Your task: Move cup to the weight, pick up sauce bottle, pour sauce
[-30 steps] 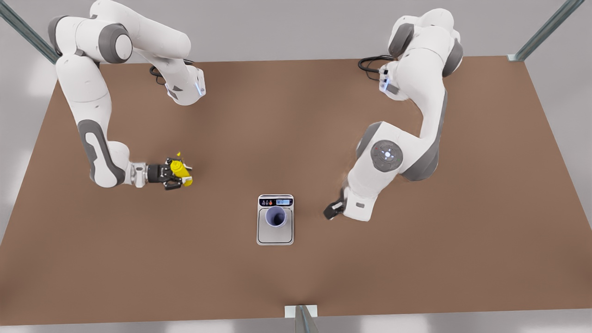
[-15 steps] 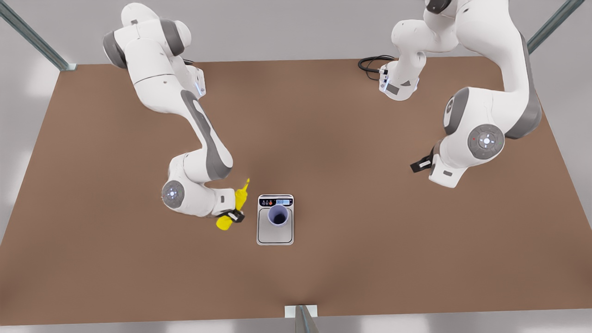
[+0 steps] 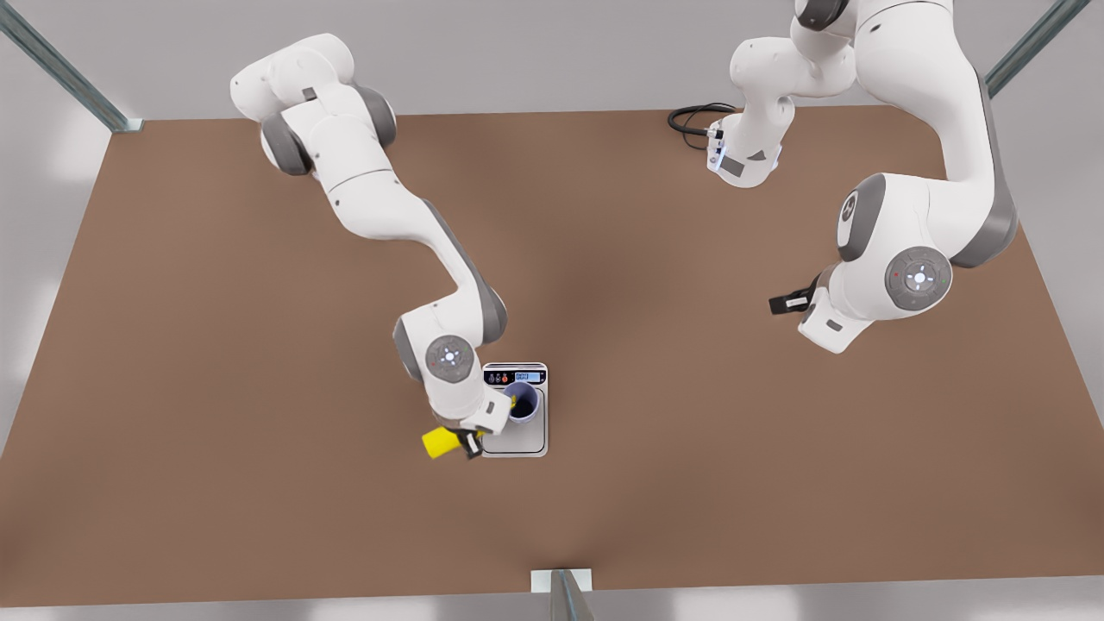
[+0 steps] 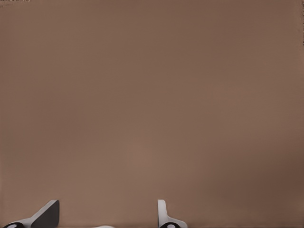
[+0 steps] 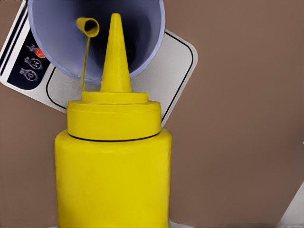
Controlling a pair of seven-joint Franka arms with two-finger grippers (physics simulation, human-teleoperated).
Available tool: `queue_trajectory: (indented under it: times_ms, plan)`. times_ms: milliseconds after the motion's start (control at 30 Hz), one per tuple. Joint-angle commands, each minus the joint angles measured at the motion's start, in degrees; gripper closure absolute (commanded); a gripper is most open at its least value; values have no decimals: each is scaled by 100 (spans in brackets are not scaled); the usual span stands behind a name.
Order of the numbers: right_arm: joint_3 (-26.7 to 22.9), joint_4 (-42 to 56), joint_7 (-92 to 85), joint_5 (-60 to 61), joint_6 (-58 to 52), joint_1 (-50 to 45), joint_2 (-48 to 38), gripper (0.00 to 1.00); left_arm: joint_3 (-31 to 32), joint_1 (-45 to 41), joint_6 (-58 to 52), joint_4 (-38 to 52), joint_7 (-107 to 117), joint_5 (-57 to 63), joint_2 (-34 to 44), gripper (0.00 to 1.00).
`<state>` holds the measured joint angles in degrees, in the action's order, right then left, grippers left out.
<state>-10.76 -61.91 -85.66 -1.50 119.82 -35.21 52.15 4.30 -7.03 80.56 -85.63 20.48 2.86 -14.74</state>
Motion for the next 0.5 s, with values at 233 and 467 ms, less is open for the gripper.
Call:
queue_trajectory:
  times_ms: [233,467]
  plan:
    - [39,-5,3275,-782,-125,-83,-30,51,1,0,-32,11,-967,-4,6,0]
    - [144,21,3205,-553,-204,-47,-65,51,1,0,-23,2,-958,-4,6,0]
